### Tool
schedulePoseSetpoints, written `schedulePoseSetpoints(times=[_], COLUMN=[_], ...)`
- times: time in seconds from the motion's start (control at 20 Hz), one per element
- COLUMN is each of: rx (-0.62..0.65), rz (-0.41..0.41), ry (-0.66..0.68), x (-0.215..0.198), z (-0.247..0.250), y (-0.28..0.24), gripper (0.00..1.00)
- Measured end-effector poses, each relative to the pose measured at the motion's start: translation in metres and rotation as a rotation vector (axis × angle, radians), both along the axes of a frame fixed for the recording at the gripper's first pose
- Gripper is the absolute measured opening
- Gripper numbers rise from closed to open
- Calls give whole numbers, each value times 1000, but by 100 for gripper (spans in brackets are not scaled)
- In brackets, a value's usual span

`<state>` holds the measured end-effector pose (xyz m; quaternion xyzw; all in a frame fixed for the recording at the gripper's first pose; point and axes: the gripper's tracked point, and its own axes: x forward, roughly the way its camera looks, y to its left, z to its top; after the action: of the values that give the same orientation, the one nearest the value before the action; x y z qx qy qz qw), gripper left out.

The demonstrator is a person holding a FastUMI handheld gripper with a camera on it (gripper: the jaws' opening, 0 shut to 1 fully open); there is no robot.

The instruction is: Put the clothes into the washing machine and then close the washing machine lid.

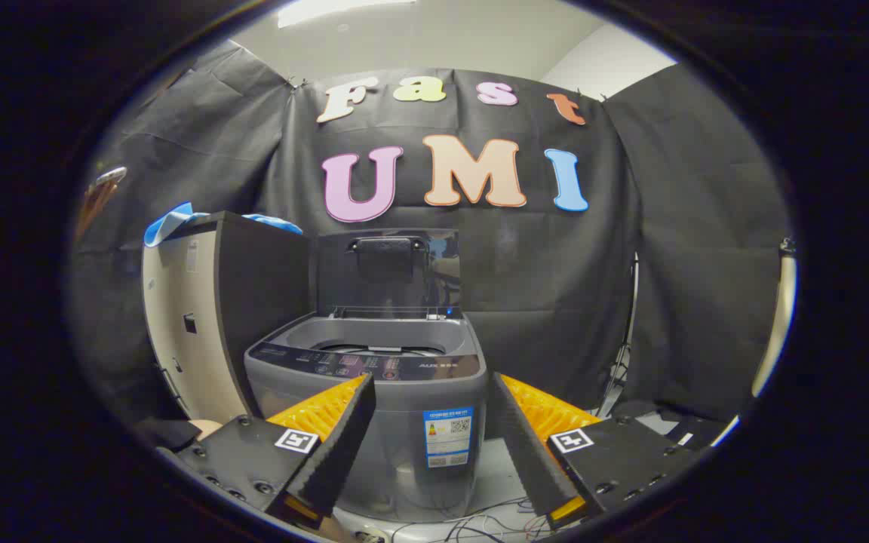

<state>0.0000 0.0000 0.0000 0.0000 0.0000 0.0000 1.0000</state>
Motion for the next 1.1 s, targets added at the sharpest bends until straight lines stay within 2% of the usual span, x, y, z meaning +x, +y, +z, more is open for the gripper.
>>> schedulePoseSetpoints(times=[1.1], rx=[0], rz=[-10], ry=[0], x=[0], z=[0], y=[-2], gripper=[96])
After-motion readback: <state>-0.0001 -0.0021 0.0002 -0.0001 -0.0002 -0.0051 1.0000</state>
